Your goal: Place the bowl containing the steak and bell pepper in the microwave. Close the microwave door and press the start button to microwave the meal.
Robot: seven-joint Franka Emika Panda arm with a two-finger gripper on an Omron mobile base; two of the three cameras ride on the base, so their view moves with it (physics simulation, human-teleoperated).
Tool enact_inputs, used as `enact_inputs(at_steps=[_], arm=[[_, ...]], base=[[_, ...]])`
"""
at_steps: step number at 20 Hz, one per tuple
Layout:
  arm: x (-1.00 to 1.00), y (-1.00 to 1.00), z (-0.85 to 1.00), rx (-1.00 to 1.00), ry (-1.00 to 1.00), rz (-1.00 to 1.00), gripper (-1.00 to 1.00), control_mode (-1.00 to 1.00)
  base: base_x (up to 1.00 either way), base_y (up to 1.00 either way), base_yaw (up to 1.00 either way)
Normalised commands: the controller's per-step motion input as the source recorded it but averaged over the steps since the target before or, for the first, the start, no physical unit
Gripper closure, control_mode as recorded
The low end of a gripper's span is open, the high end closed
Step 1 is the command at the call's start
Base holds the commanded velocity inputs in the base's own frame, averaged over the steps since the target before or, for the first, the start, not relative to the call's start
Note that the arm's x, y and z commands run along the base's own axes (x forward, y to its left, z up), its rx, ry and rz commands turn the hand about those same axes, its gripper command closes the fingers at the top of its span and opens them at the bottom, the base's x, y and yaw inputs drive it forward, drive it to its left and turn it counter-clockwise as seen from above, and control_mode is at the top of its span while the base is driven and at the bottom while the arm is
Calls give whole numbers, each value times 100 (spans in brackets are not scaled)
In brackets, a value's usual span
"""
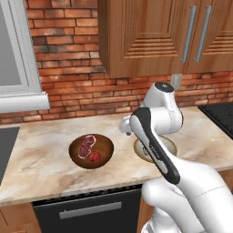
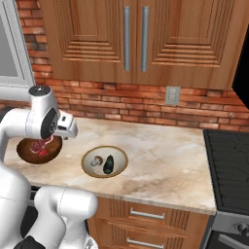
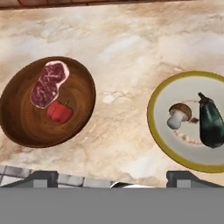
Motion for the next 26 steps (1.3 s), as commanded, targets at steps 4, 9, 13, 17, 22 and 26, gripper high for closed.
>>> enact_inputs(at_steps=[4, 9, 13, 17, 22, 26], arm=[[0, 26, -20, 13, 0, -9, -100, -100], [1, 33, -48, 4, 5, -14, -100, -100], [16, 35, -59, 0, 15, -14, -100, -100], [36, 29, -50, 0, 21, -11, -100, -100], [34, 25, -25, 0, 11, -5, -100, -100], [31, 18, -20, 0, 4, -1, -100, -100]], base=[[0, 0, 0], [0, 0, 0], [0, 0, 0], [0, 0, 0], [0, 0, 0], [0, 0, 0]])
